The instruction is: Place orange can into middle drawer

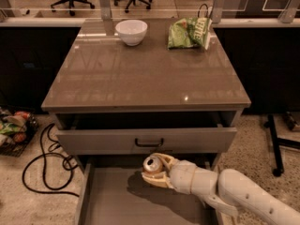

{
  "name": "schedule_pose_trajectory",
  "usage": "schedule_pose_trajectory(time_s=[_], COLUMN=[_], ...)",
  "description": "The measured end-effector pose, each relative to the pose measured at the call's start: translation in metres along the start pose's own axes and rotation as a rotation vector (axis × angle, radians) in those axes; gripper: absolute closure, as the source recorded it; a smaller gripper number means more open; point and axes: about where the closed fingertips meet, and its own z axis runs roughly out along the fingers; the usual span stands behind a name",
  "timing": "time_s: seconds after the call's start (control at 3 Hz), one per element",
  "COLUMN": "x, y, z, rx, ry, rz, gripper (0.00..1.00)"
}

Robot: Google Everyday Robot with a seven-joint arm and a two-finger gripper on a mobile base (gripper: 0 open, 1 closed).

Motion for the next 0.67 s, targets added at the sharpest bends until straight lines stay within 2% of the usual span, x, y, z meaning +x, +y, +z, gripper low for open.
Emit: schedule_pose_trajectory(time_s=[0.33,0.67], x=[0.043,0.077], y=[-0.003,0.005], z=[0.031,0.05], rx=[-0.027,-0.052], ry=[0.021,0.019], rz=[0.006,0.026], gripper=[1.0,1.0])
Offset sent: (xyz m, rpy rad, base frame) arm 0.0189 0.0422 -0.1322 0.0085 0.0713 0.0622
